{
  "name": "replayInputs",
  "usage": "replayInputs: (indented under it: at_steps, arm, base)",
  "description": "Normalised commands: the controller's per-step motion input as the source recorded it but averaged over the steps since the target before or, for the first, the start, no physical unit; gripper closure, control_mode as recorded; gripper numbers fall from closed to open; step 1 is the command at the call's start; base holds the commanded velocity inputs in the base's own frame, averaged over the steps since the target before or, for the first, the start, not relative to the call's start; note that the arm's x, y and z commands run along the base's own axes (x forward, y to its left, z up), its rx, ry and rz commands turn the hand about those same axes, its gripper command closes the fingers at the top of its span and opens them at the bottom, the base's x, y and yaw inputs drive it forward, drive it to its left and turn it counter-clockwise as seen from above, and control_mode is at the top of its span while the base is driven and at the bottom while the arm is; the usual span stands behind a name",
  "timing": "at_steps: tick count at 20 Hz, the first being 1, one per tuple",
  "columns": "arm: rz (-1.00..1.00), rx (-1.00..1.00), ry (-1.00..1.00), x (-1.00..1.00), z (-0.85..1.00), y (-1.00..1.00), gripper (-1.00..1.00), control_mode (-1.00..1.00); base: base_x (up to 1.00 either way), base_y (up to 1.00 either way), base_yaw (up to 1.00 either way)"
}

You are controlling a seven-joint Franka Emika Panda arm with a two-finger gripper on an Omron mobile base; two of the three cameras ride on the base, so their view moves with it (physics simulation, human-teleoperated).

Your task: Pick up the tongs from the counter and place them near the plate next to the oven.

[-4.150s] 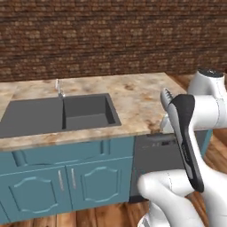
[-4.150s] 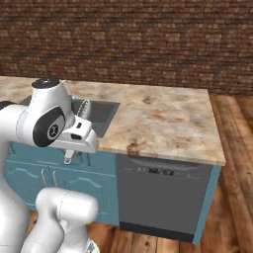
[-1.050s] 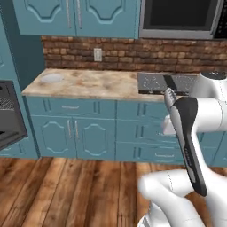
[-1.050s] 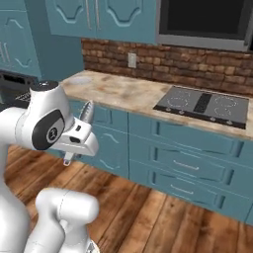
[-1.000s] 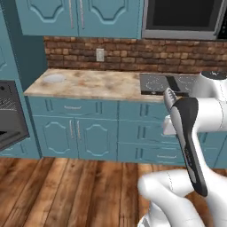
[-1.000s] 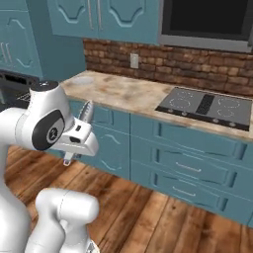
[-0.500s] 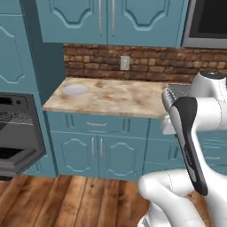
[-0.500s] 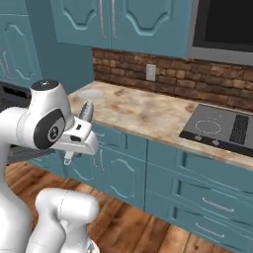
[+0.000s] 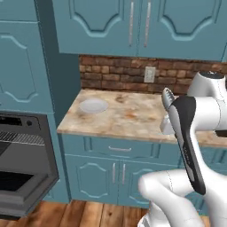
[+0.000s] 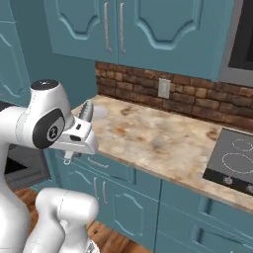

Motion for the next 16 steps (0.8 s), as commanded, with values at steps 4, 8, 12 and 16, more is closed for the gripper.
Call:
replayInputs:
  at_steps: [4,8,12,16]
  arm:
    - [0.00,0.00,0.00,0.00,0.00,0.00,1.00,1.00]
    - [0.00,0.00,0.00,0.00,0.00,0.00,1.00,1.00]
    - [0.00,0.00,0.00,0.00,0.00,0.00,1.00,1.00]
    - [0.00,0.00,0.00,0.00,0.00,0.00,1.00,1.00]
  base:
    - [0.87,0.39,0.00]
    - [0.55,0.46,0.00]
    - [0.19,0.59,0.00]
    - [0.14,0.37,-0.04]
